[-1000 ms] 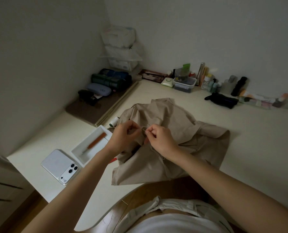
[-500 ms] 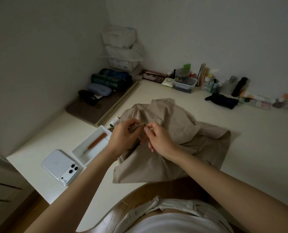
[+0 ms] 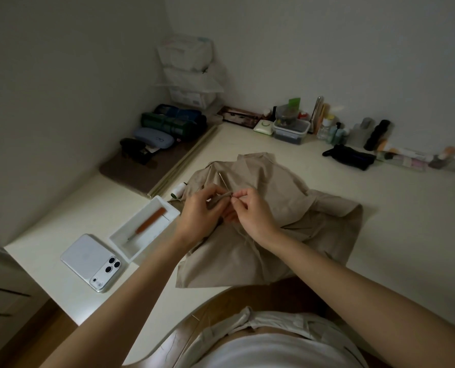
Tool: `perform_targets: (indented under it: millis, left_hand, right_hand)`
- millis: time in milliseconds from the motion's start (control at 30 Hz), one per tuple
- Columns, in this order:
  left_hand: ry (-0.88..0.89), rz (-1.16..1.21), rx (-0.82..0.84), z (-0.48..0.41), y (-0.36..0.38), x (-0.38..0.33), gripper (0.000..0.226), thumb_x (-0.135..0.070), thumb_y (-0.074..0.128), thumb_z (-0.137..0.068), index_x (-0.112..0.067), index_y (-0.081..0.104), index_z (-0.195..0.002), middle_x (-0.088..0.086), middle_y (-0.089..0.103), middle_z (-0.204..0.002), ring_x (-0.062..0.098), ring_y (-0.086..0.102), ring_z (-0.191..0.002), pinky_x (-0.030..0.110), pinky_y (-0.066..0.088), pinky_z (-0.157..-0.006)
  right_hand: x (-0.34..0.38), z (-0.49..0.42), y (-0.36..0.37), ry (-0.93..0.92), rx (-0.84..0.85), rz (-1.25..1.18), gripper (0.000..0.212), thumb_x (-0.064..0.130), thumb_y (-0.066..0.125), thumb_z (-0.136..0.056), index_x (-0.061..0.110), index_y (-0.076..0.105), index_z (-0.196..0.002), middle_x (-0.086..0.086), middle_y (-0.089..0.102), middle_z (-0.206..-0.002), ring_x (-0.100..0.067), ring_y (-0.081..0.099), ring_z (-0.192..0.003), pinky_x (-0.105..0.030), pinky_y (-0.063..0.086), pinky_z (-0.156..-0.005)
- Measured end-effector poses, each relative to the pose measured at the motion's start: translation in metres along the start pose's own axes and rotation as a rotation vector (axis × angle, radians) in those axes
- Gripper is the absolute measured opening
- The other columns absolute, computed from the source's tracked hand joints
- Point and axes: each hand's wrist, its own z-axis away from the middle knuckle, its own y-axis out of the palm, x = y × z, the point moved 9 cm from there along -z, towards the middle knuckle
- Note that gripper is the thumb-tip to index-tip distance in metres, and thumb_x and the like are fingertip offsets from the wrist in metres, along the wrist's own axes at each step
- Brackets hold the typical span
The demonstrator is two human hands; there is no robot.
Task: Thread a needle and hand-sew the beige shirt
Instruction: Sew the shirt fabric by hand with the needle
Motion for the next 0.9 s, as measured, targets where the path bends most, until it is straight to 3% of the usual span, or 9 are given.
perform_targets:
  millis: [300, 500, 633, 767, 900]
  left_hand:
    - [-0.093, 0.023, -0.016, -0.002, 0.0, 0.014, 0.009, -0.016, 0.062, -0.091, -0.018, 0.067, -0.084, -0.009, 0.065, -0.077, 0.0, 0.059, -0.073, 0.012, 0.045, -0.065]
    - [-0.356, 0.347, -0.038, 0.007, 0.005, 0.036, 0.014, -0.02, 0.06, -0.092, -0.012, 0.071, -0.087, 0.0, 0.07, -0.076, 0.004, 0.063, -0.069, 0.013, 0.048, -0.063]
    - [-0.396, 0.33, -0.061, 0.007, 0.003, 0.043, 0.011, -0.02, 0.063, -0.09, -0.014, 0.071, -0.085, -0.003, 0.071, -0.077, 0.003, 0.065, -0.073, 0.013, 0.05, -0.067]
    - [-0.325, 0.17, 0.114, 0.003, 0.013, 0.04, 0.012, -0.019, 0.062, -0.09, -0.011, 0.072, -0.09, 0.003, 0.072, -0.087, 0.01, 0.065, -0.084, 0.019, 0.05, -0.079]
    - [-0.263, 0.126, 0.271, 0.004, 0.027, 0.035, 0.01, -0.019, 0.062, -0.09, -0.015, 0.071, -0.088, -0.003, 0.07, -0.083, -0.003, 0.063, -0.074, 0.009, 0.046, -0.074]
  right_hand:
    - [0.01, 0.004, 0.0, -0.119, 0.035, 0.051, 0.004, 0.01, 0.048, -0.098, 0.011, 0.051, -0.095, 0.002, 0.066, -0.077, 0.01, 0.061, -0.064, -0.007, 0.046, -0.062]
    - [0.016, 0.002, -0.003, -0.199, 0.024, 0.148, 0.007, 0.009, 0.056, -0.094, 0.007, 0.062, -0.092, 0.001, 0.066, -0.071, 0.003, 0.059, -0.057, -0.01, 0.047, -0.059]
    - [0.018, 0.002, -0.012, -0.272, -0.022, 0.282, 0.016, 0.016, 0.053, -0.096, 0.008, 0.067, -0.1, 0.001, 0.069, -0.086, -0.001, 0.062, -0.073, -0.016, 0.052, -0.067]
    - [0.007, -0.008, -0.017, -0.131, -0.008, 0.274, 0.027, 0.027, 0.046, -0.099, 0.012, 0.068, -0.104, -0.002, 0.069, -0.096, -0.011, 0.062, -0.087, -0.022, 0.048, -0.075]
    - [-0.005, -0.012, -0.008, -0.016, 0.117, 0.146, 0.019, 0.021, 0.056, -0.095, 0.012, 0.072, -0.099, 0.004, 0.069, -0.091, -0.001, 0.061, -0.084, -0.007, 0.045, -0.071]
